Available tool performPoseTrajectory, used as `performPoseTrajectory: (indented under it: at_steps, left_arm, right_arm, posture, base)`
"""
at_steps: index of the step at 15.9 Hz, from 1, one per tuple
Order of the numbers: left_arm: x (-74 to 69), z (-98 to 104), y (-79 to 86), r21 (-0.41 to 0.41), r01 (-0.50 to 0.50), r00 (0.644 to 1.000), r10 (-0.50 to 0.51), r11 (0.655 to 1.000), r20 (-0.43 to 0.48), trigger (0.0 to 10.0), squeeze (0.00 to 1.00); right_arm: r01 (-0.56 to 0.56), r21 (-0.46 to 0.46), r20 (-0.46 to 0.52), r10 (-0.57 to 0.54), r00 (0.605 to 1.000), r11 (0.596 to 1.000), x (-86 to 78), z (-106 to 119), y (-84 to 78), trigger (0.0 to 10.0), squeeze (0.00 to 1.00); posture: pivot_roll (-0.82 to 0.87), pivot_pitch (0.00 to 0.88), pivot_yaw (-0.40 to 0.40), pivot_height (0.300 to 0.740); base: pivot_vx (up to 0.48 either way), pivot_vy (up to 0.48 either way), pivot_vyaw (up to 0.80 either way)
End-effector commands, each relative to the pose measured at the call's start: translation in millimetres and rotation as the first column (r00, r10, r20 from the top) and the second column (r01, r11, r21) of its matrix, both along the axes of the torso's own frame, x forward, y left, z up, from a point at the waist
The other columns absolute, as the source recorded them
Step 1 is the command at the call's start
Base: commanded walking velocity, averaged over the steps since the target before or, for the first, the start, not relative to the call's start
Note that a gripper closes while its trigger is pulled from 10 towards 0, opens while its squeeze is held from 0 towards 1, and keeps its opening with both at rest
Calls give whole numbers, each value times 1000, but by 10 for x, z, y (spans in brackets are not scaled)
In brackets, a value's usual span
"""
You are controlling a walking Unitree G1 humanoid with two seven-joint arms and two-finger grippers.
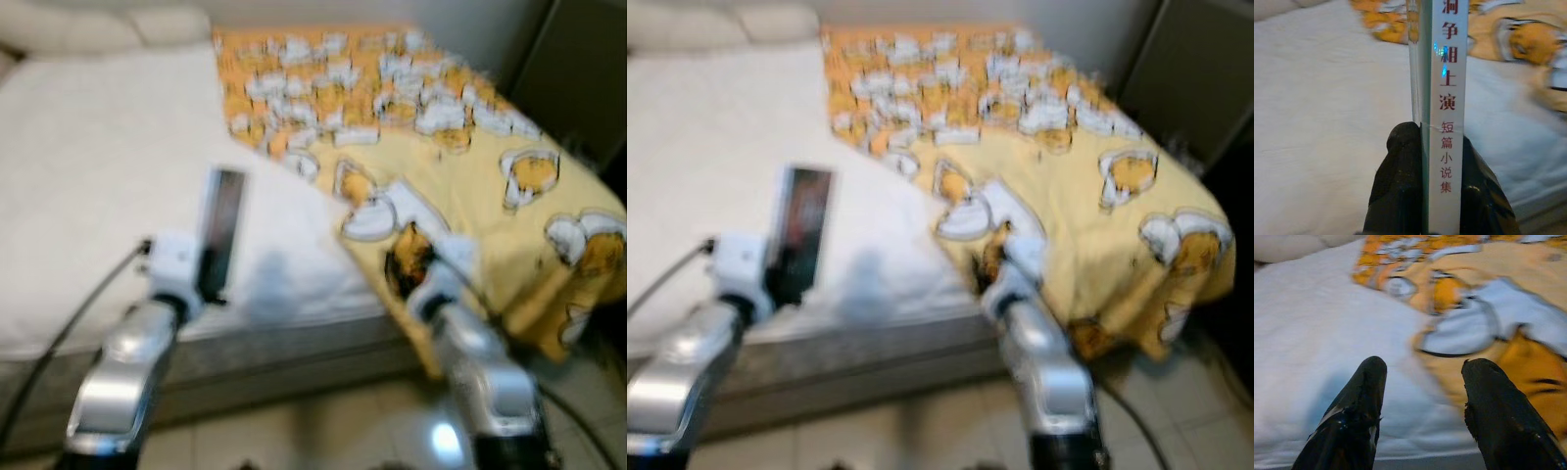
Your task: Clean up the room
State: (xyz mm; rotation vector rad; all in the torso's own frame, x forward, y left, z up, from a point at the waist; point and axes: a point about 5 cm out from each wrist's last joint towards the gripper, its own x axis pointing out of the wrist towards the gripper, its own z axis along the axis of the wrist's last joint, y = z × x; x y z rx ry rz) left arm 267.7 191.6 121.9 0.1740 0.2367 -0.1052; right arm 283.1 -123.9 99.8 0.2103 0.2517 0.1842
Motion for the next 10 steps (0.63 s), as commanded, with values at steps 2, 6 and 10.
performPoseTrajectory:
  at_steps: [2, 6, 10]
  left_arm:
    - [21, 79, -59, -4, 25, 999, -25, 1000, 39, 10000, 0]
    - [37, 77, -59, -2, 27, 999, -27, 1000, 40, 10000, 0]
    - [46, 83, -54, 1, 25, 999, -25, 1000, 43, 10000, 0]
  right_arm:
    - [20, -49, 18, -20, 1000, 999, 20, 22, -85, 10000, 0]
    - [-18, -64, 42, 21, 999, 998, 22, 39, -60, 10000, 0]
    - [-83, 11, 34, 83, 996, 996, -3, 36, -4, 10000, 0]
  posture:
    - [-70, 0, 14, 740]
    - [-67, 0, 7, 740]
    - [-65, 0, 13, 740]
  base:
    - [0, 461, 0]
    - [0, 457, 0]
    - [0, 455, 0]
